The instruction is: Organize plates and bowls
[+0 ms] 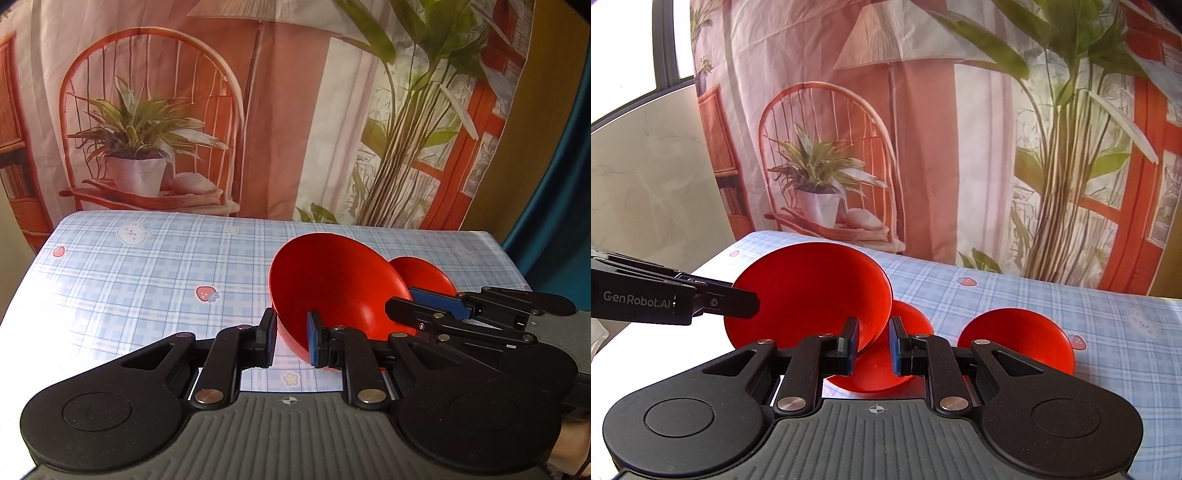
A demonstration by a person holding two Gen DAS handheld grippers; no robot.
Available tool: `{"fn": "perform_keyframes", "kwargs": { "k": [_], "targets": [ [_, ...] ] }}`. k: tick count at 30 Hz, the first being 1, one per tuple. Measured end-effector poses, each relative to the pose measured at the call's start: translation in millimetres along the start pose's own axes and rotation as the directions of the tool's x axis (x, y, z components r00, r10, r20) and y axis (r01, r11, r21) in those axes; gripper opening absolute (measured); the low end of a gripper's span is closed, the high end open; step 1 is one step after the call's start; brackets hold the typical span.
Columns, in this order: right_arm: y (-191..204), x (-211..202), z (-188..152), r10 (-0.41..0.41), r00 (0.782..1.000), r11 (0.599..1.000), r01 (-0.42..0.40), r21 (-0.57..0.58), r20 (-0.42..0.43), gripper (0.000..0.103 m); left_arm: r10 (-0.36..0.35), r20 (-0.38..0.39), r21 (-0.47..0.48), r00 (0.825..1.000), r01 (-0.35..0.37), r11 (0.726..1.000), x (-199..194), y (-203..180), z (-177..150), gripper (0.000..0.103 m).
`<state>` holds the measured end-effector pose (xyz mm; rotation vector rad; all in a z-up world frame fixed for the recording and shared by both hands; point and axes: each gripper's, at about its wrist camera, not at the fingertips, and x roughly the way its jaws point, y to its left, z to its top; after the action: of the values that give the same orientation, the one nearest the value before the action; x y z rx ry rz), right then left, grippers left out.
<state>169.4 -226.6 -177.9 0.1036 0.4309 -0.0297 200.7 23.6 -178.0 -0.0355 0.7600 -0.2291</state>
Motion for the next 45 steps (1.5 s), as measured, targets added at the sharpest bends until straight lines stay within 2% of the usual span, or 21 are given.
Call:
{"fn": "perform_keyframes", "kwargs": {
  "k": [10,23,45],
  "targets": [
    [-30,18,0,-0.027,1.000,0.999,0.027,0.024,-0.009,0.016,-0.022,-0.035,0.013,0.999,0.022,1.000,36,-13,7,0.019],
    [-45,40,-3,-0.042,0.999,0.999,0.042,0.018,-0.033,0.016,-0.024,-0.062,0.026,0.998,0.026,0.999,64,-17,10,0.019],
    [-33,60,-13,-0.023,0.996,1.000,0.022,-0.013,-0.091,0.016,0.038,-0.108,0.053,0.993,-0.032,0.998,75,-10,-1,0.019]
  ]
}}
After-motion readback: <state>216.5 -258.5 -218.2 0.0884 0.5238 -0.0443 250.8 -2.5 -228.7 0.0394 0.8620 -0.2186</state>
